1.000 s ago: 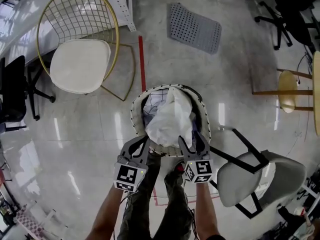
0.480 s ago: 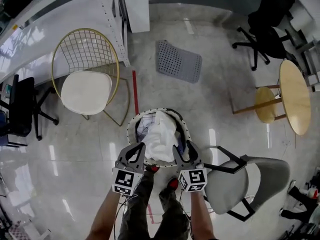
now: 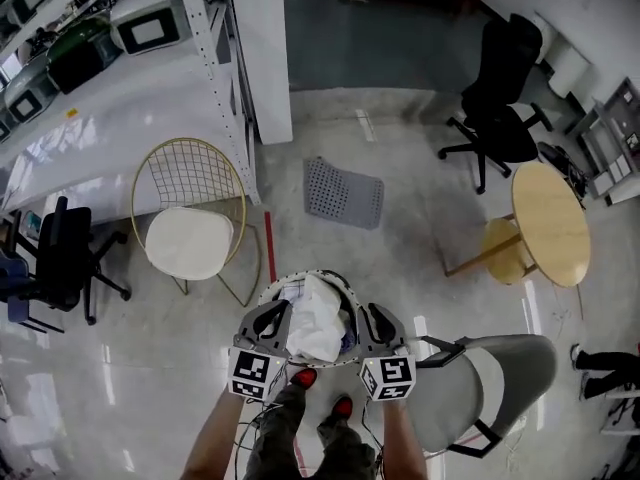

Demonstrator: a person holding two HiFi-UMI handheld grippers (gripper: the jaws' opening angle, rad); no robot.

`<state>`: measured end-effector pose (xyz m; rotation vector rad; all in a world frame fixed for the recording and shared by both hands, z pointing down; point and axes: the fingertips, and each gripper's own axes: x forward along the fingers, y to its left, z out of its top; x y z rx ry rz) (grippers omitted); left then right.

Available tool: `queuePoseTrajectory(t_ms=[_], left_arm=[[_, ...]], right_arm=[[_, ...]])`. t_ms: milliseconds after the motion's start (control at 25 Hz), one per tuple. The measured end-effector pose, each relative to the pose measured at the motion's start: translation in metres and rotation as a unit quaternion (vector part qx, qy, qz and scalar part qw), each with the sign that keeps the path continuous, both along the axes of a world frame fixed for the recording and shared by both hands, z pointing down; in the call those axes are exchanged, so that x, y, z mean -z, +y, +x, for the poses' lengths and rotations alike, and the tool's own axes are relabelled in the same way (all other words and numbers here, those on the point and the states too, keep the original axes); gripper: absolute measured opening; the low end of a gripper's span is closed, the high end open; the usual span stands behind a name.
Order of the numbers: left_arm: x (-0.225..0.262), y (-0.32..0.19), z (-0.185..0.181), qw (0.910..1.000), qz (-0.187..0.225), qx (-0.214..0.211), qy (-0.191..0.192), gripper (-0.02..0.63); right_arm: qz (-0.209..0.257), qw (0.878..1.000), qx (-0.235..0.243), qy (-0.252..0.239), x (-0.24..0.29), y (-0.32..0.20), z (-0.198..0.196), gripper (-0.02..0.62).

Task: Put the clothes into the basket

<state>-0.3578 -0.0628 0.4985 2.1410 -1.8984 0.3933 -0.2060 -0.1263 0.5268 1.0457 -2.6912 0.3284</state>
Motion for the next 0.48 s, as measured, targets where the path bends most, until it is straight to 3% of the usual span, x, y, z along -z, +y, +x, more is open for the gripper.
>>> queuePoseTrajectory(t_ms=[240,480], left_arm=[[0.067,-0.016,0.023,0.9985,0.042,-0.029,-0.019,0.006],[0.106,-0.005,0.058,0.9972,0.049,-0.055,-0.012,0.006]], right_arm=[[0.051,0.998,-0.016,-0.039,0.086,-0.01,0.012,0.055],[0.062,0.996,-0.035,-0.051,0.137,0.01,0.04,0.032]])
